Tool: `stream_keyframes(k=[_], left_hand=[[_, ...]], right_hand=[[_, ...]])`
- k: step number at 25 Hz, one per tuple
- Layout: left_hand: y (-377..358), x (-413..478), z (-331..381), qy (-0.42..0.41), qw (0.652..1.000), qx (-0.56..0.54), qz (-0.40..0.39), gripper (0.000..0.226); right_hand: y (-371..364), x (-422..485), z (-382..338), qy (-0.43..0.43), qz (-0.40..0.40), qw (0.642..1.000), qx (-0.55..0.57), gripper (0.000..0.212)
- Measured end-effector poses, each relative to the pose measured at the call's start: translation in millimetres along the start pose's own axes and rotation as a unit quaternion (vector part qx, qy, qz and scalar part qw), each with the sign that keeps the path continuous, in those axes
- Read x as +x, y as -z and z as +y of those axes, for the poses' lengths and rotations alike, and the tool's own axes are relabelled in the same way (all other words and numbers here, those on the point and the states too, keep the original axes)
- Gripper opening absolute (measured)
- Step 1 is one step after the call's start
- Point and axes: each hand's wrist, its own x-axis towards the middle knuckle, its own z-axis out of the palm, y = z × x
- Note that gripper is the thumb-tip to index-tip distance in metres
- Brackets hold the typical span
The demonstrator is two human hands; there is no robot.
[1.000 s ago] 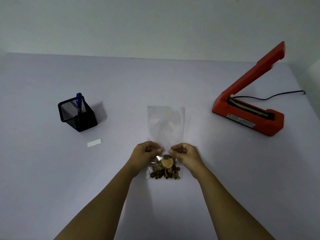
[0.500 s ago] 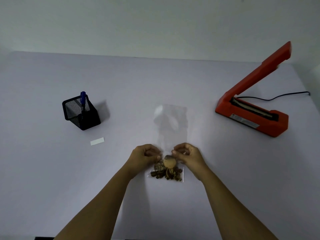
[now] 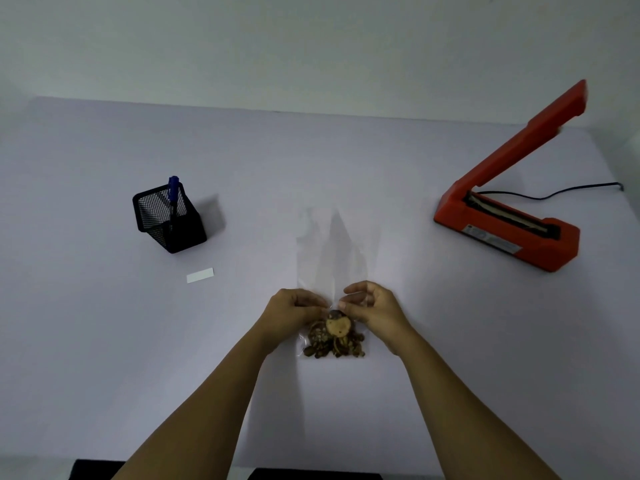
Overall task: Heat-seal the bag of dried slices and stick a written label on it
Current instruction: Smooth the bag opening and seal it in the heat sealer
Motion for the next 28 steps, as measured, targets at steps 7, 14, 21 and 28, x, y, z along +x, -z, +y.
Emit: stream_keyframes(k=[7,14,21,28], left_hand=[[-1,-5,-2,-0.024,0.999,0.025,0.027,0.010],[7,-10,-3,-0.013,1.000,-0.005,-0.010,0.020],[20,-11,-4,-0.010,0.999,0.037,-0.014,0.015],[16,-8,-5,-0.037,0.996,0.080,-0.008,0.016]], right_hand=[[-1,-5,1,0.001,0.001,1.000,0.011,0.022],[2,-8,4,0.014,-0.030,0.999,0.008,0.020],[7,-7,7,0.019,-0.016,0.999,-0.031,0.016],[6,-5,8,0.034,-0.006,0.998,-0.056,0.017]])
